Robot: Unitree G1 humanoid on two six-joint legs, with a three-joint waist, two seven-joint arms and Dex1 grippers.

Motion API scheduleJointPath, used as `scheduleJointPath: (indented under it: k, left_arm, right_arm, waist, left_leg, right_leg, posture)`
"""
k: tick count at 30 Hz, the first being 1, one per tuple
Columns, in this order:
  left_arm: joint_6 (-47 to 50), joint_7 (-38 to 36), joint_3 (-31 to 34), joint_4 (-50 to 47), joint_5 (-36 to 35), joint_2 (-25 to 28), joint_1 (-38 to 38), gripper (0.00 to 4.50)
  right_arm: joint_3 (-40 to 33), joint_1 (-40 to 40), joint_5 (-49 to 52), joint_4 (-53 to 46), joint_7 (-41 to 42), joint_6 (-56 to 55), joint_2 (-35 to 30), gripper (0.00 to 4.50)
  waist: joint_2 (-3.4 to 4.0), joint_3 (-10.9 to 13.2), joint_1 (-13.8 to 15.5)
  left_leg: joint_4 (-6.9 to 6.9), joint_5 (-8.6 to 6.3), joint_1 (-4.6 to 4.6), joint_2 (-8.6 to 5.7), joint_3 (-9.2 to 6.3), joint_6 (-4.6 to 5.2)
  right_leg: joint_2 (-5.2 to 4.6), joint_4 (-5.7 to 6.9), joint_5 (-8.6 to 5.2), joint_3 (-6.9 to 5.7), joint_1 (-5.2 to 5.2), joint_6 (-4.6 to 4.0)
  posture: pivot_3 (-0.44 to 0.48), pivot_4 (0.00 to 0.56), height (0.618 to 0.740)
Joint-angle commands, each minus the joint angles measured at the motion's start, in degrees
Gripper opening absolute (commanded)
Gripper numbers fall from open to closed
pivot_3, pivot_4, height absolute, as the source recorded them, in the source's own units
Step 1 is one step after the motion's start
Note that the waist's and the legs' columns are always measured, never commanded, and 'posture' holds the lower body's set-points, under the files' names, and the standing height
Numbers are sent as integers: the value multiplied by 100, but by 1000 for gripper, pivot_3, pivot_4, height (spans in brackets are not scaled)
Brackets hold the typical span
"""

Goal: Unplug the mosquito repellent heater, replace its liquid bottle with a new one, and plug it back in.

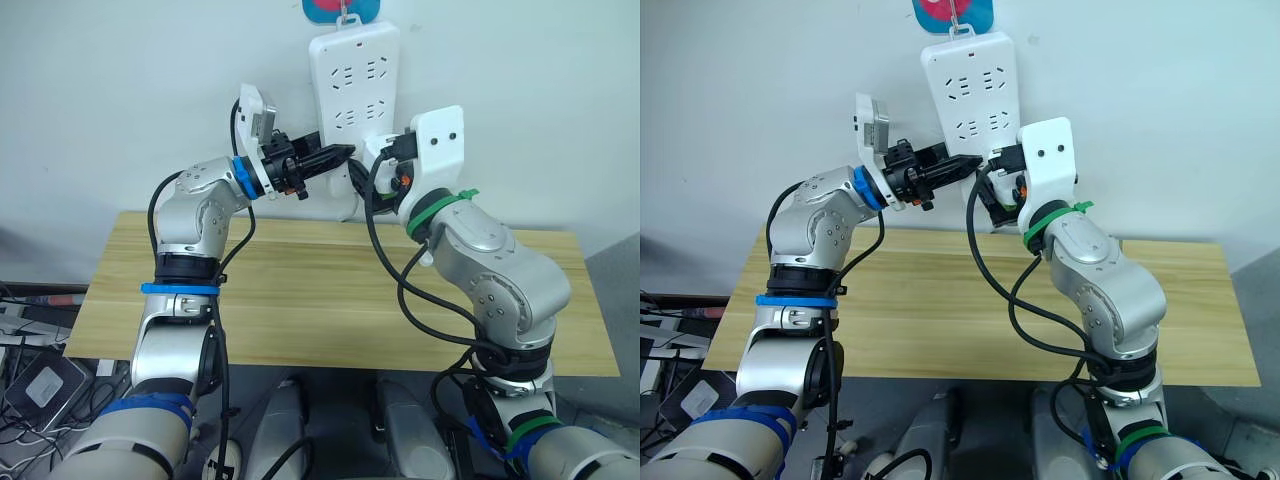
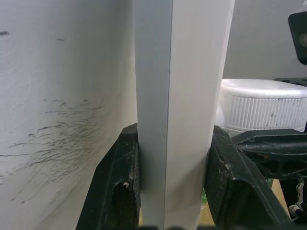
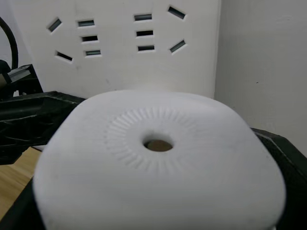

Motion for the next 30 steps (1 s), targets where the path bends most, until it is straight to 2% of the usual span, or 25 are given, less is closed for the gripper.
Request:
scheduleJointPath:
  k: [1, 5, 10, 15, 18, 20, 22, 29, 30]
  left_arm:
    - [-74, -205, -252, -9, 30, -64, -72, 1365]
    - [-176, -188, -252, 113, 69, -42, -103, 1365]
    - [-387, -194, -237, 403, 143, 7, -191, 1365]
    - [-616, -210, -226, 732, 223, 17, -291, 1365]
    - [-805, -137, -209, 953, 322, 18, -335, 1365]
    - [-866, -106, -174, 1067, 343, 31, -348, 1365]
    - [-887, -109, -140, 1106, 339, 85, -321, 2064]
    - [-508, -205, -20, 661, 217, 529, -110, 4006]
    - [-384, -238, -1, 518, 178, 657, -64, 4281]
  right_arm:
    - [-142, 50, 109, -506, 167, -117, -6, 4461]
    - [-338, 258, 374, -983, 346, 206, -72, 4461]
    - [-1052, 773, 1118, -1976, 811, 980, -319, 4461]
    - [-1611, 1054, 1808, -2321, 1219, 1299, -520, 4461]
    - [-1649, 1070, 1992, -2279, 1220, 1260, -477, 3932]
    - [-1568, 1085, 2007, -2201, 1152, 1144, -436, 3246]
    - [-1389, 1104, 1928, -2060, 1075, 949, -394, 2495]
    - [-1102, 1245, 1837, -1799, 954, 501, -385, 34]
    - [-1079, 1265, 1847, -1775, 957, 447, -406, 0]
  waist:
    - [0, 0, 15]
    - [0, 0, 31]
    - [-1, -1, 49]
    - [-1, -1, 44]
    - [-2, -1, 42]
    - [-2, -2, 42]
    - [-2, -2, 39]
    - [-2, -3, -10]
    - [-2, -3, -19]
  left_leg:
    - [-1, 0, 0, -1, 0, 0]
    - [-10, 0, -1, -2, -3, 1]
    - [-11, -1, 0, -2, -5, 2]
    - [-9, -5, 3, 0, -1, 9]
    - [-3, -9, 5, 4, -4, 16]
    - [1, -9, 5, 3, -2, 17]
    - [4, -9, 4, 1, -2, 17]
    - [0, 0, 3, 6, -4, 2]
    - [-1, 0, 3, 6, -4, 1]
  right_leg:
    - [-4, -1, 0, -1, 0, 0]
    - [-8, -9, 0, -5, 0, 0]
    - [-7, -9, 0, -7, 2, 1]
    - [-6, -7, 0, -4, 3, 1]
    - [-5, 0, -1, -6, 4, 0]
    - [-3, 0, -1, -5, 5, 1]
    - [-3, -1, -1, -5, 7, 1]
    - [-3, 4, -1, -7, 1, 1]
    - [-3, 4, -1, -6, 0, 1]
  posture:
    - [0, 317, 740]
    - [-2, 315, 740]
    - [-10, 311, 740]
    - [-19, 307, 740]
    - [-17, 304, 740]
    - [-17, 304, 740]
    - [-5, 299, 740]
    - [14, 294, 740]
    - [17, 293, 740]
